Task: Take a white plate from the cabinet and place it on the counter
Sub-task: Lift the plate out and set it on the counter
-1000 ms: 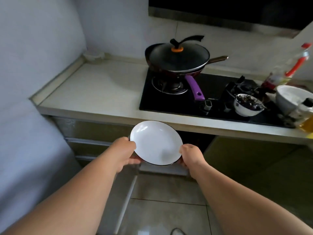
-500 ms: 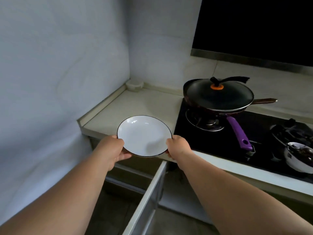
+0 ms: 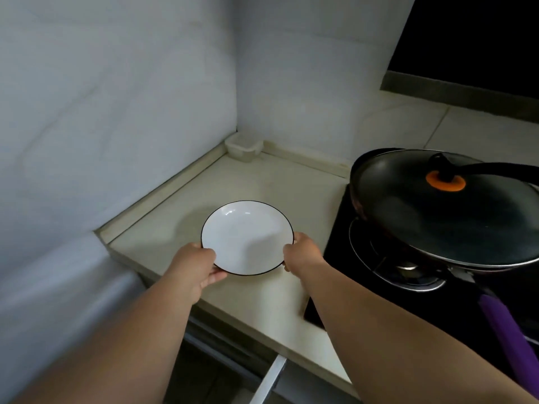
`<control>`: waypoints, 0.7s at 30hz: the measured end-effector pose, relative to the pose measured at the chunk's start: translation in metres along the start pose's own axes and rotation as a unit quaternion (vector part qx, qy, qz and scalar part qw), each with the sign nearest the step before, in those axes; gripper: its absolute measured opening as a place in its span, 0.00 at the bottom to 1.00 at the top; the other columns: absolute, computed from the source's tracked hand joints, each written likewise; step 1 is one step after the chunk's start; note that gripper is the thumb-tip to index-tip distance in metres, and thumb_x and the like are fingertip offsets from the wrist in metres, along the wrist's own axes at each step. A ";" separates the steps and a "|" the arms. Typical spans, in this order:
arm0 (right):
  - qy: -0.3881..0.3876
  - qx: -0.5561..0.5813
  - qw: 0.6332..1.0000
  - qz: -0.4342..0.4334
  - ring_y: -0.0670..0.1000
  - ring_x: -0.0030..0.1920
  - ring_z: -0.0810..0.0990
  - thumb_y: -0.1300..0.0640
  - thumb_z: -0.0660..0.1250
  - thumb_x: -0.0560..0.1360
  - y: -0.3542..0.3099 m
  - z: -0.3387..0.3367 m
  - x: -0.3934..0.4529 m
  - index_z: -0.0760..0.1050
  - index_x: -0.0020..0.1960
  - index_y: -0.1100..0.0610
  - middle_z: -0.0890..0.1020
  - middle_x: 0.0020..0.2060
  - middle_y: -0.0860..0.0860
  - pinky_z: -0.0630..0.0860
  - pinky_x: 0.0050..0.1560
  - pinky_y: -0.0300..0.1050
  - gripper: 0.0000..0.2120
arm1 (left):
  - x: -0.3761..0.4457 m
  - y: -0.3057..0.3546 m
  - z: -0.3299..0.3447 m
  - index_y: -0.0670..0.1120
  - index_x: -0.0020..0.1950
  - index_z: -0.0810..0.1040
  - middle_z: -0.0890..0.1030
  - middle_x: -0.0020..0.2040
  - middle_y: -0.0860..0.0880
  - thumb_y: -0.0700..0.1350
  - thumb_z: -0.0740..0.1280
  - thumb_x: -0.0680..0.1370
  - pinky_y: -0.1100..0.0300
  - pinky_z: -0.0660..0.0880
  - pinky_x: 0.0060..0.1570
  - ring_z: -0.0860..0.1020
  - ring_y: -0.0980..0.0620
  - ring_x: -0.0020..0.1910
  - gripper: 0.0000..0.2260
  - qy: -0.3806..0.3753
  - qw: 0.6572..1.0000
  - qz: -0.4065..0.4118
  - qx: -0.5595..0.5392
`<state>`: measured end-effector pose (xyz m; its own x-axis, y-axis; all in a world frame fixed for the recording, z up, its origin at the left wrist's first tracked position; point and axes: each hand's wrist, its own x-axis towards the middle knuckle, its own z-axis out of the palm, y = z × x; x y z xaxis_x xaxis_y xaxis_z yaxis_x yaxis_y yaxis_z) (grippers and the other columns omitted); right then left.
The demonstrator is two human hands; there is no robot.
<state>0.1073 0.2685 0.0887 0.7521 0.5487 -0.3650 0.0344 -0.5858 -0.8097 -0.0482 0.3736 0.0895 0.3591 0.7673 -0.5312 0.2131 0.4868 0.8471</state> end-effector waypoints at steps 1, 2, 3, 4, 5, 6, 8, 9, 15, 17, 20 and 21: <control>0.001 -0.001 1.000 0.000 0.58 0.42 0.80 0.62 0.54 0.67 0.002 0.000 0.008 0.72 0.48 0.52 0.80 0.41 0.53 0.77 0.41 0.45 0.13 | 0.006 0.000 0.004 0.44 0.54 0.75 0.81 0.46 0.45 0.32 0.55 0.73 0.57 0.78 0.32 0.81 0.44 0.44 0.15 0.001 1.000 -0.001 0.006; 0.003 -0.004 1.000 0.002 0.57 0.42 0.79 0.62 0.54 0.67 0.003 0.001 0.014 0.73 0.48 0.53 0.80 0.41 0.53 0.76 0.40 0.45 0.14 | 0.011 -0.001 0.006 0.44 0.54 0.75 0.81 0.48 0.44 0.32 0.55 0.72 0.57 0.78 0.32 0.81 0.45 0.44 0.16 0.002 1.000 -0.002 0.010; 0.005 -0.006 1.000 0.002 0.57 0.42 0.79 0.62 0.54 0.67 0.004 0.002 0.019 0.74 0.50 0.54 0.80 0.43 0.54 0.78 0.42 0.47 0.16 | 0.016 -0.001 0.009 0.44 0.54 0.75 0.81 0.49 0.44 0.32 0.55 0.72 0.57 0.78 0.33 0.81 0.45 0.44 0.16 0.002 1.000 -0.002 0.012; 0.006 -0.008 1.000 0.005 0.58 0.44 0.79 0.62 0.54 0.67 0.006 0.003 0.024 0.75 0.52 0.55 0.81 0.44 0.54 0.79 0.45 0.49 0.18 | 0.021 -0.002 0.011 0.45 0.54 0.75 0.81 0.50 0.43 0.31 0.55 0.72 0.57 0.78 0.33 0.81 0.44 0.44 0.16 0.001 1.000 -0.001 0.013; 0.005 -0.011 1.000 0.007 0.59 0.46 0.80 0.62 0.54 0.67 0.008 0.004 0.028 0.76 0.53 0.55 0.81 0.46 0.55 0.79 0.48 0.50 0.19 | 0.025 -0.002 0.013 0.45 0.53 0.74 0.81 0.50 0.43 0.31 0.55 0.72 0.57 0.78 0.33 0.81 0.45 0.44 0.16 0.002 1.000 -0.001 0.016; 0.003 -0.019 1.000 0.011 0.59 0.48 0.80 0.62 0.54 0.67 0.009 0.004 0.031 0.76 0.54 0.55 0.81 0.48 0.55 0.78 0.48 0.49 0.19 | 0.028 -0.002 0.015 0.45 0.53 0.74 0.81 0.50 0.43 0.31 0.55 0.72 0.58 0.78 0.32 0.81 0.45 0.43 0.16 0.003 1.000 -0.001 0.018; -0.001 -0.033 0.999 0.012 0.57 0.48 0.78 0.62 0.54 0.68 0.012 0.006 0.036 0.76 0.55 0.55 0.82 0.50 0.54 0.74 0.45 0.44 0.19 | 0.033 -0.002 0.016 0.45 0.55 0.75 0.81 0.49 0.44 0.31 0.55 0.72 0.59 0.77 0.30 0.81 0.46 0.42 0.17 0.009 1.000 -0.002 0.019; -0.002 -0.039 0.999 0.009 0.56 0.47 0.77 0.62 0.54 0.68 0.014 0.006 0.038 0.76 0.55 0.55 0.82 0.51 0.54 0.71 0.44 0.42 0.19 | 0.035 -0.002 0.016 0.45 0.55 0.75 0.81 0.49 0.44 0.31 0.55 0.72 0.59 0.77 0.30 0.81 0.47 0.42 0.17 0.011 1.000 -0.003 0.019; 0.012 -0.041 0.999 0.012 0.57 0.46 0.77 0.62 0.56 0.69 0.021 0.010 0.039 0.76 0.56 0.55 0.81 0.50 0.55 0.73 0.44 0.43 0.18 | 0.038 -0.004 0.015 0.47 0.60 0.75 0.81 0.49 0.47 0.32 0.56 0.74 0.59 0.77 0.34 0.81 0.48 0.43 0.19 0.003 1.000 0.008 0.014; 0.016 -0.028 0.999 0.017 0.59 0.49 0.80 0.62 0.56 0.69 0.023 0.011 0.038 0.75 0.56 0.55 0.81 0.48 0.55 0.78 0.49 0.48 0.18 | 0.036 -0.005 0.014 0.47 0.61 0.76 0.82 0.50 0.47 0.33 0.58 0.75 0.59 0.78 0.36 0.81 0.47 0.45 0.18 -0.005 1.000 0.015 0.004; 0.007 -0.009 1.000 0.026 0.60 0.49 0.80 0.63 0.56 0.69 0.023 0.014 0.033 0.73 0.58 0.57 0.79 0.47 0.56 0.78 0.56 0.57 0.18 | 0.030 -0.009 0.009 0.45 0.65 0.74 0.81 0.57 0.46 0.32 0.57 0.74 0.56 0.77 0.48 0.80 0.46 0.52 0.21 -0.032 0.999 0.016 -0.009; 0.004 -0.003 1.000 0.031 0.58 0.46 0.79 0.62 0.57 0.70 0.023 0.014 0.031 0.72 0.59 0.58 0.78 0.46 0.56 0.78 0.55 0.57 0.18 | 0.026 -0.011 0.007 0.44 0.66 0.73 0.80 0.59 0.46 0.32 0.57 0.74 0.55 0.76 0.51 0.80 0.47 0.52 0.21 -0.047 0.999 0.020 -0.008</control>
<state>0.1220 0.2804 0.0523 0.7584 0.5067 -0.4100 -0.0076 -0.6221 -0.7829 -0.0348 0.3860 0.0666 0.4505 0.7447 -0.4925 0.1815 0.4637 0.8672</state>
